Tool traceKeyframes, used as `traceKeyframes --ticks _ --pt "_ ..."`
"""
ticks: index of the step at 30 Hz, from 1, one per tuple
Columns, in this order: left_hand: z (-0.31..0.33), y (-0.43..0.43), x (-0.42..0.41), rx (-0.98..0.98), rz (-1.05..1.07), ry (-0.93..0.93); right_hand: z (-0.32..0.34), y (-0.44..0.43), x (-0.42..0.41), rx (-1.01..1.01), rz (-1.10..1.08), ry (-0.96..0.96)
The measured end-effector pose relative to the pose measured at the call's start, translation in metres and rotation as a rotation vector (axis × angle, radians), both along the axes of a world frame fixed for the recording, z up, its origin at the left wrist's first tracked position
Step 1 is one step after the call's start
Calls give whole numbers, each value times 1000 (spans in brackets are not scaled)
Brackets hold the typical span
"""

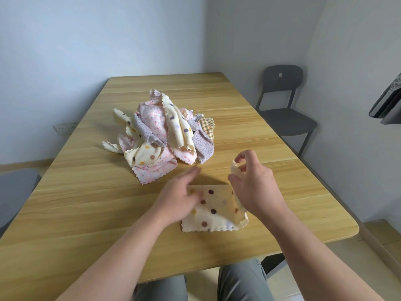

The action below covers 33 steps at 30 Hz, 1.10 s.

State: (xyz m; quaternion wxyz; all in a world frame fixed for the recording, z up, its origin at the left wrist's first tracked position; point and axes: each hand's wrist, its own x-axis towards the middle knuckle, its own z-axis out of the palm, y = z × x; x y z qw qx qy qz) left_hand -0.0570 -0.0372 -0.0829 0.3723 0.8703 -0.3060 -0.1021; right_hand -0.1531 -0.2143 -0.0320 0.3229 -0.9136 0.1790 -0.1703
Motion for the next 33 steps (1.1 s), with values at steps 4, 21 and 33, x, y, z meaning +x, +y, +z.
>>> traceKeyframes --ticks 4,21,33 --pt "-28 27 16 -160 361 -150 -11 24 6 62 58 27" --pt "-38 30 18 -225 275 -74 -44 76 24 124 128 116" --pt "-42 29 15 -198 264 -316 -44 58 19 224 75 -88"
